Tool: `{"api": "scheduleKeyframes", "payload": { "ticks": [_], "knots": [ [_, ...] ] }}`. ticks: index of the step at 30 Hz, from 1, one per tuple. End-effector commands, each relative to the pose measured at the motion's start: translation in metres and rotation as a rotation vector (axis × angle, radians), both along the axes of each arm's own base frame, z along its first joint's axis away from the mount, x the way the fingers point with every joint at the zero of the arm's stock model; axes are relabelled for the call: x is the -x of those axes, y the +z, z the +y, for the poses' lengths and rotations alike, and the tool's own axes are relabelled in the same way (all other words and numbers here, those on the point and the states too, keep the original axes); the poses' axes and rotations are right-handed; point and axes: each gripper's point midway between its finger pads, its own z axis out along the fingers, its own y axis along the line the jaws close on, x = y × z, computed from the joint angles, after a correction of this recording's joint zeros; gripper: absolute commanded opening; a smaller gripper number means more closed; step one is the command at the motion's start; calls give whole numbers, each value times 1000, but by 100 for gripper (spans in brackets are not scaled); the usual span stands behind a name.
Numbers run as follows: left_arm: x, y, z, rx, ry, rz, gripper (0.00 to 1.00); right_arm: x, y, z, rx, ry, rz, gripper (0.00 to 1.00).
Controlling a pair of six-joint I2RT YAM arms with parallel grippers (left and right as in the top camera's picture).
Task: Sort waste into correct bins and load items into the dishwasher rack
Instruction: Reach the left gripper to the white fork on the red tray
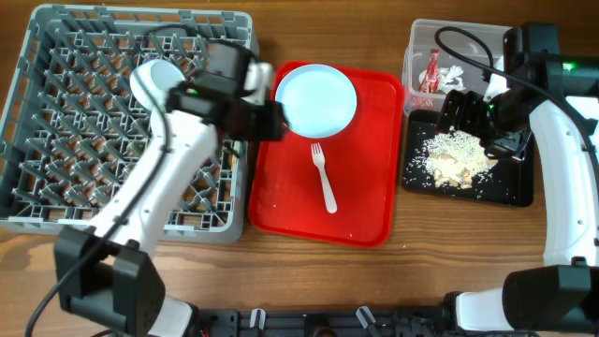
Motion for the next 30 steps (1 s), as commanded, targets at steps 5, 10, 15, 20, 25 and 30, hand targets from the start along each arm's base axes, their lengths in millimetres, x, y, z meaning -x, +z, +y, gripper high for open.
{"api": "scheduleKeyframes", "payload": {
  "ticks": [5,10,15,20,25,30],
  "knots": [
    [20,-48,-56,-97,99,109,60,-2,8,-2,12,-3,-28,100],
    [32,-82,-84,-141,92,145,60,-2,8,-2,12,-3,-28,100],
    [34,-102,-94,-182,99,137,59,-2,8,-2,13,-2,-28,100],
    [33,-121,-88,-247,108,135,58,-2,8,-2,13,-2,-29,100],
    [29,-132,-90,-250,109,136,58,-2,8,-2,13,-2,-29,100],
    [28,-148,-91,-264,109,150,57,-2,8,-2,13,-2,-28,100]
  ]
}}
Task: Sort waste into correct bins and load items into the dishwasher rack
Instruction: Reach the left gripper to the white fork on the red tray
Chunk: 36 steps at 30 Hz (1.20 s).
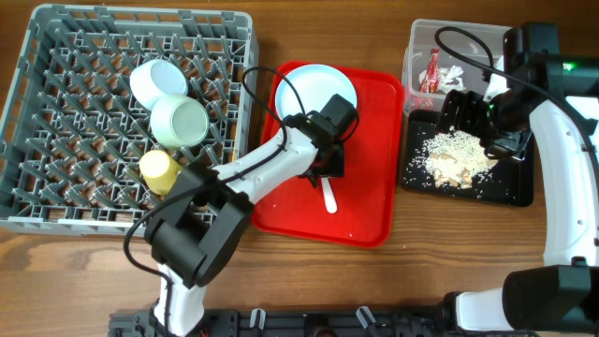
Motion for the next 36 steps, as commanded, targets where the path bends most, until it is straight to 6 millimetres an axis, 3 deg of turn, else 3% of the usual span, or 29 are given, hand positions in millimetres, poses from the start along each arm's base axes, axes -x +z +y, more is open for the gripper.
{"api": "scheduleKeyframes", "payload": {
  "ticks": [1,6,8,29,36],
  "knots": [
    [-5,-14,0,-24,20,2,53,-2,8,-2,13,-3,-28,100],
    [-5,-15,-1,-23,20,2,31,-2,8,-2,13,-2,-28,100],
    [-5,-15,-1,-23,20,2,18,-2,8,-2,13,-2,-29,100],
    [-3,-16,1,-28,18,13,4,-2,8,-2,13,-2,-28,100],
    [-1,-16,3,-35,18,21,4,-2,8,-2,13,-2,-28,100]
  ]
}}
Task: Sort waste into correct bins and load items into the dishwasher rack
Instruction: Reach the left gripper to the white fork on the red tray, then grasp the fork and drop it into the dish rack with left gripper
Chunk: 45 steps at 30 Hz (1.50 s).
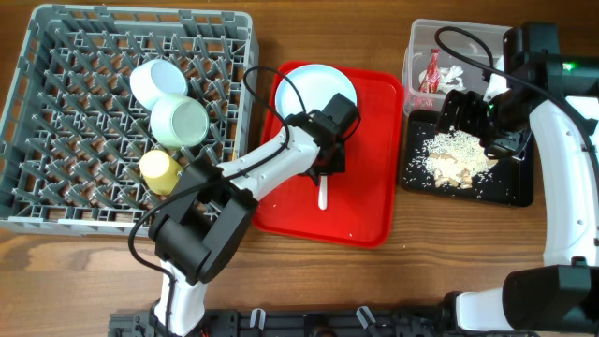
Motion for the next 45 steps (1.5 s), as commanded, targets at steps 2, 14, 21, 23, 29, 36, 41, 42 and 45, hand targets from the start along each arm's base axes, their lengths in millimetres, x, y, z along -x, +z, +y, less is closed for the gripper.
{"api": "scheduleKeyframes", "payload": {
  "ticks": [2,14,21,23,29,36,41,42,45],
  "knots": [
    [7,-13,6,-40,2,35,4,-2,8,-2,13,-2,-28,100],
    [9,-11,9,-46,3,41,4,-2,8,-2,13,-2,-28,100],
    [0,42,20,3,27,-30,4,-2,8,-2,16,16,-30,100],
    [-3,65,29,20,30,-59,4,-2,8,-2,15,16,-30,100],
    [-18,131,83,19,-23,-195,4,-2,8,-2,15,16,-30,100],
    [-50,163,166,-63,59,-312,4,-2,8,-2,15,16,-29,100],
    [-59,148,189,-109,52,-280,4,-2,8,-2,15,16,-29,100],
    [-60,145,191,-113,52,-271,4,-2,8,-2,15,15,-29,100],
    [-65,133,198,-126,66,-249,4,-2,8,-2,15,16,-29,100]
  ]
}}
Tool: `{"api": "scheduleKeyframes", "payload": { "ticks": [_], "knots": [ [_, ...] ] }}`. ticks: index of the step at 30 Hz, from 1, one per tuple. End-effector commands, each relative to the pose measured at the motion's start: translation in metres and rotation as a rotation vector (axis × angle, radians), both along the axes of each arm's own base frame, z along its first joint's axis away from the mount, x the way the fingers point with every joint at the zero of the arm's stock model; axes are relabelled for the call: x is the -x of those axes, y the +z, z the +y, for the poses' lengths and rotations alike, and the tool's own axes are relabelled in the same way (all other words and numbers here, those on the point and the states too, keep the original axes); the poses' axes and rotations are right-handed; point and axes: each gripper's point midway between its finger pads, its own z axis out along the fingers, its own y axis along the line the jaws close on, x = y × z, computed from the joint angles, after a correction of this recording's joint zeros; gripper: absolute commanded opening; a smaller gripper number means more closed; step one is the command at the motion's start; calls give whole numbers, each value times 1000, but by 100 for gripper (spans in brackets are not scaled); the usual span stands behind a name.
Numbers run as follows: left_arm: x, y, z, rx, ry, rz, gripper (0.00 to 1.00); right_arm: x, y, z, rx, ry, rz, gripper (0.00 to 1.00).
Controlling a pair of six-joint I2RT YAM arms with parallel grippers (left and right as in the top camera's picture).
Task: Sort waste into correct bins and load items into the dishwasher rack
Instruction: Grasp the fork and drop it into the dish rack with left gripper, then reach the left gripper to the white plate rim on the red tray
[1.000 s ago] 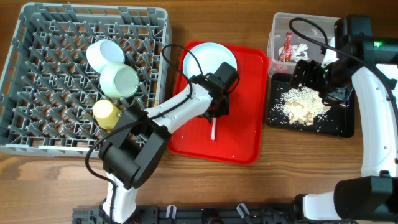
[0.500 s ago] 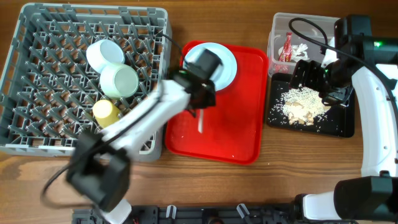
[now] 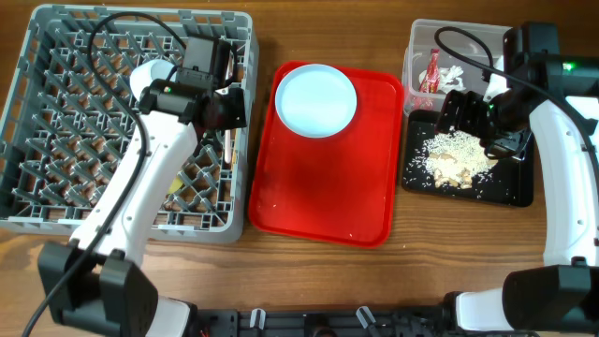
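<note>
My left gripper [image 3: 226, 114] hangs over the right side of the grey dishwasher rack [image 3: 56, 122], shut on a white fork [image 3: 226, 150] that points toward the rack's front. A white plate [image 3: 316, 99] lies at the back of the red tray [image 3: 323, 187]. The left arm covers most of a white cup [image 3: 148, 73] in the rack. My right gripper [image 3: 456, 110] hovers at the back left of the black bin [image 3: 510, 183] of food scraps; its jaws are too dark to read.
A clear bin [image 3: 418, 51] holding a red wrapper and crumpled paper stands behind the black bin. A bit of a yellow cup [image 3: 176, 190] shows under the left arm. Bare wooden tabletop [image 3: 309, 281] runs along the front edge.
My left gripper was down on the fork on the red tray; now it is over the rack's right side with the fork in it. The tray holds only the plate. The right arm has not moved.
The left gripper first stood at the rack's right edge near the plate, with the fork lying on the tray. Then it was down over the fork, and the fork had shifted slightly. Now the fork hangs over the rack. The right arm stayed still throughout.
</note>
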Motion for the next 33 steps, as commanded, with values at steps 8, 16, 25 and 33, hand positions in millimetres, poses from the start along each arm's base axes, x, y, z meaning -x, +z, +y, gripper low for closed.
{"api": "scheduleKeyframes", "payload": {
  "ticks": [8,16,25,33],
  "knots": [
    [-15,-22,15,-42,-3,26,56,-2,8,-2,15,15,-28,100],
    [-14,-15,-43,142,-143,4,63,-2,8,-2,15,15,-29,100],
    [-25,-13,-142,123,-456,-172,70,-2,8,-2,15,16,-29,100],
    [-34,-75,-184,-37,-598,-196,69,-2,8,-2,15,15,-28,100]
  ]
}}
